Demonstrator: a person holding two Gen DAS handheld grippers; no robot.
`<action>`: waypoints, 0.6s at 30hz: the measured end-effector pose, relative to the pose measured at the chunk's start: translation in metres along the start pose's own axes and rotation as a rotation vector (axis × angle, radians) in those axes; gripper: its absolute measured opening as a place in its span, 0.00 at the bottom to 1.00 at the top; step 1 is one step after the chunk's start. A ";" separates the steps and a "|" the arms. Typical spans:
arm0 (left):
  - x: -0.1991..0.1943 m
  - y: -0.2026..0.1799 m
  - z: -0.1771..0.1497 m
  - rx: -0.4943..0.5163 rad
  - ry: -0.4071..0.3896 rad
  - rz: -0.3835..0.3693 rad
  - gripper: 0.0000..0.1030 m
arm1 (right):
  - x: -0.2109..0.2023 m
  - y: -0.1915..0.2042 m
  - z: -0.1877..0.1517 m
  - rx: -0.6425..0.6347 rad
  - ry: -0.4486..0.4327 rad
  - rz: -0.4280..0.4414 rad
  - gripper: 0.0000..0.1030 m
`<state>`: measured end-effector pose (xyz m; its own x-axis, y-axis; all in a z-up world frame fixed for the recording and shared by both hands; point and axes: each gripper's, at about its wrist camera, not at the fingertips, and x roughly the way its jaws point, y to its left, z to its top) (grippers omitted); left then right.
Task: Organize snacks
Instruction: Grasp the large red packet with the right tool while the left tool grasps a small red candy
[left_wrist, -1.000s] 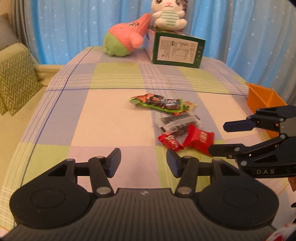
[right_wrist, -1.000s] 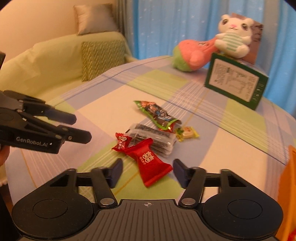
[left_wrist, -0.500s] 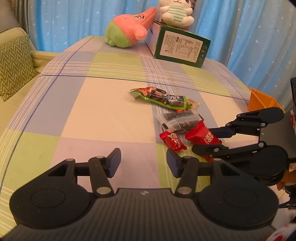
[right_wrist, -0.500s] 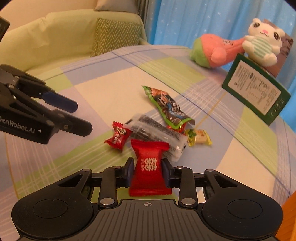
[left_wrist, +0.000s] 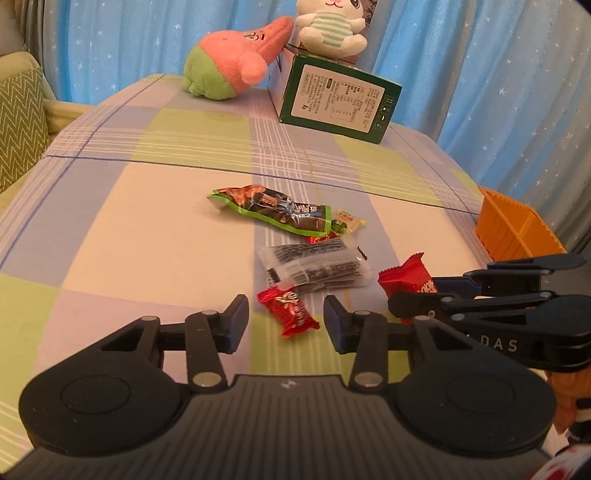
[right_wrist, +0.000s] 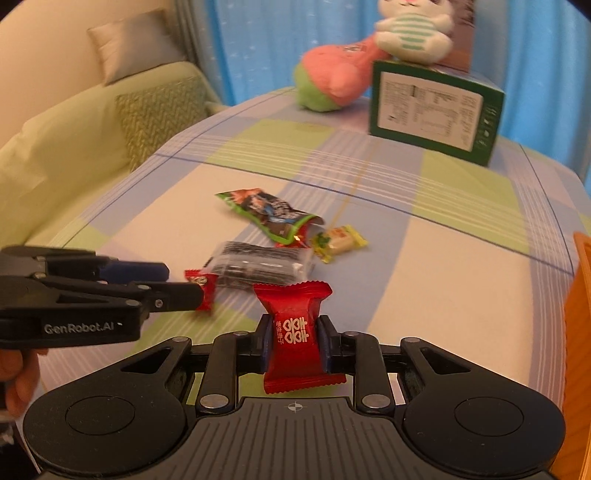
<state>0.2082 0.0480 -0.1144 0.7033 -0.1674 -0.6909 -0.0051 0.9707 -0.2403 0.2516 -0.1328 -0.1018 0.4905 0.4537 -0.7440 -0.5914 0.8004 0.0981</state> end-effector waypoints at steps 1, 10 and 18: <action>0.002 -0.002 0.000 0.000 0.002 0.004 0.38 | 0.000 -0.002 0.000 0.010 0.000 -0.004 0.25; 0.017 -0.010 -0.003 0.063 0.011 0.097 0.21 | 0.002 -0.008 -0.001 0.027 0.001 -0.022 0.23; 0.010 -0.015 -0.011 0.100 0.022 0.101 0.16 | 0.003 -0.009 -0.002 0.038 0.011 -0.020 0.19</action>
<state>0.2076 0.0302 -0.1256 0.6872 -0.0701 -0.7231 -0.0039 0.9950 -0.1002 0.2565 -0.1393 -0.1060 0.4947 0.4335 -0.7533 -0.5570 0.8234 0.1081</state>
